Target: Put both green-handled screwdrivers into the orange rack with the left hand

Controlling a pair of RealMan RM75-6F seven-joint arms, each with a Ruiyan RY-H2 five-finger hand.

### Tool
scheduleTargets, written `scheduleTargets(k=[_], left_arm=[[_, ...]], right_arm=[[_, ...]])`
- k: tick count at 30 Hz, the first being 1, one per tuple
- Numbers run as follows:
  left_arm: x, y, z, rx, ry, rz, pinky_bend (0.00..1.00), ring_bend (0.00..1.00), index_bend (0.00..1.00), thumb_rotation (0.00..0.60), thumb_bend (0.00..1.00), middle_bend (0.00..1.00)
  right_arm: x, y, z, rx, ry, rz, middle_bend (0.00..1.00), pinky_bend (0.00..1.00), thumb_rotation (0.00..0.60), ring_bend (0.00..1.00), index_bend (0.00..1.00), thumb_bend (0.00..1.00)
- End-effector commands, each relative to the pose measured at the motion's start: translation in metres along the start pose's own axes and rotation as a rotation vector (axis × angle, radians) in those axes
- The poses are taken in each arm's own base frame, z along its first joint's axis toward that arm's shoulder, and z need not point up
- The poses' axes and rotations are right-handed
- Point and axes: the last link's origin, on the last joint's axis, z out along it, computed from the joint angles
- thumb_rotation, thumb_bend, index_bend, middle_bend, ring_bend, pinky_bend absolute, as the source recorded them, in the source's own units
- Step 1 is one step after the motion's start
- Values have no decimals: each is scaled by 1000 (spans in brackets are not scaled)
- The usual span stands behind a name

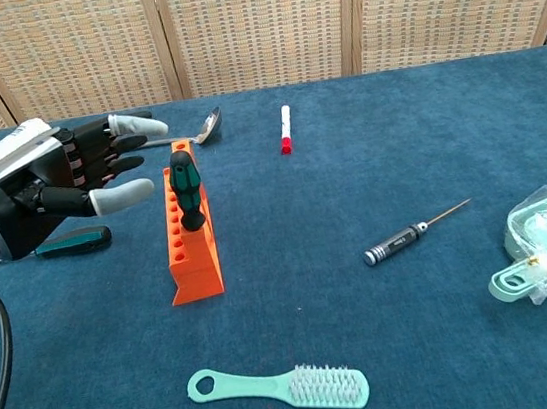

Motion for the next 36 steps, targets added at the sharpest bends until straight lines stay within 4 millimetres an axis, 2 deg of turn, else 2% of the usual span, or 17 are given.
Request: scheduleTargets(k=[1, 5, 11, 17, 21, 29, 36], left_arm=[[5, 3, -4, -11, 9, 13, 0, 0, 269, 600, 228, 0], [16, 10, -12, -41, 33, 45, 0, 0, 238, 600, 212, 0], [50, 23, -18, -51, 111, 196, 0, 0, 214, 600, 157, 0], [93, 23, -21, 93, 156, 543, 0, 0, 213, 600, 94, 0], [118, 10, -19, 277, 150, 839, 0, 0, 214, 600, 68, 0], [118, -21, -4, 429, 101, 1003, 0, 0, 349, 600, 87, 0], [107, -49, 20, 504, 63, 1018, 0, 0, 369, 600, 122, 0]], right_arm=[[0, 0, 0, 0, 0, 0, 0, 0, 600, 0, 0, 0], [0, 0, 0, 1, 1, 2, 0, 0, 600, 0, 0, 0], [1, 0, -1, 2, 2, 4, 0, 0, 600, 0, 0, 0], [1, 0, -1, 2, 2, 5, 0, 0, 600, 0, 0, 0], [0, -1, 0, 4, 0, 0, 0, 0, 600, 0, 0, 0], [-2, -3, 0, 5, -4, -12, 0, 0, 600, 0, 0, 0], [-4, -2, 2, -4, -8, -19, 0, 0, 600, 0, 0, 0]])
